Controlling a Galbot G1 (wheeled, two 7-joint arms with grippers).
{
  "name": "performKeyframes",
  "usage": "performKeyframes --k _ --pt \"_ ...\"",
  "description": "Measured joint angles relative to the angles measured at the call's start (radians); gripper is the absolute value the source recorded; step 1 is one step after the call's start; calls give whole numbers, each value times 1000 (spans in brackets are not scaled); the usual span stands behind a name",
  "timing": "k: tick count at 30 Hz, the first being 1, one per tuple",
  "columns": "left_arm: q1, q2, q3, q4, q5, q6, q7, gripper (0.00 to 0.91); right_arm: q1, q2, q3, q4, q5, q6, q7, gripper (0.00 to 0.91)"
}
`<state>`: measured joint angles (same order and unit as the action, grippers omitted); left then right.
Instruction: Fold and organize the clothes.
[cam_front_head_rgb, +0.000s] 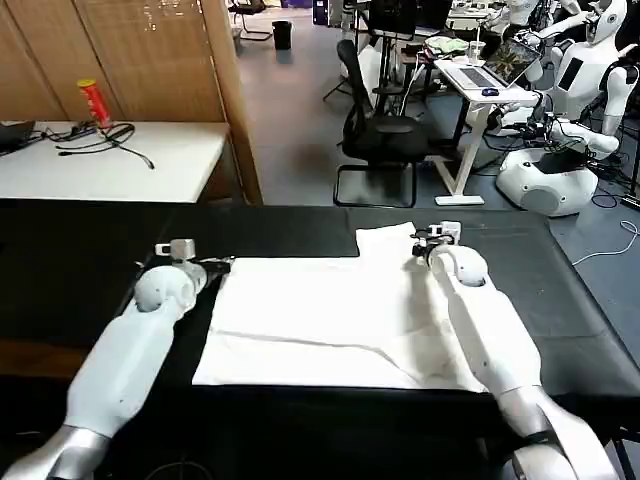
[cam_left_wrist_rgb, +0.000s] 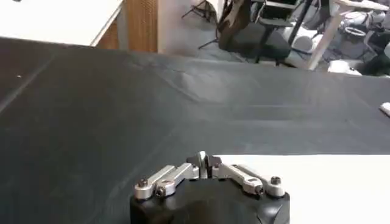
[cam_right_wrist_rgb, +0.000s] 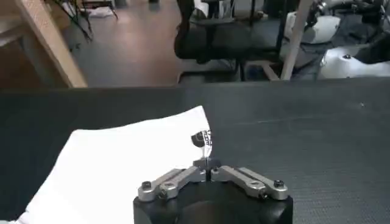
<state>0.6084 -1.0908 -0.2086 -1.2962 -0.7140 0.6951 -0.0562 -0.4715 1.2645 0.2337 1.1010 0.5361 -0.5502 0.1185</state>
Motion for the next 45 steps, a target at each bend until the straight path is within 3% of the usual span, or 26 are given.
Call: performKeyframes --k 4,10,28,37,45 --pt "9 8 -3 -20 -3 -3 -1 137 -25 -27 10 56 -6 20 -22 0" --pt "50 41 -27 -92 3 -13 -1 137 -87 -89 31 186 36 -29 -13 0" --pt "387 197 -172 -560 -79 25 -62 137 -421 -333 148 652 204 -186 76 0" --pt "567 271 -279 -767 -95 42 -95 137 -580 -426 193 850 244 -186 146 0" --pt "698 310 -362 -857 -87 42 -89 137 -702 -446 201 911 220 -186 147 0"
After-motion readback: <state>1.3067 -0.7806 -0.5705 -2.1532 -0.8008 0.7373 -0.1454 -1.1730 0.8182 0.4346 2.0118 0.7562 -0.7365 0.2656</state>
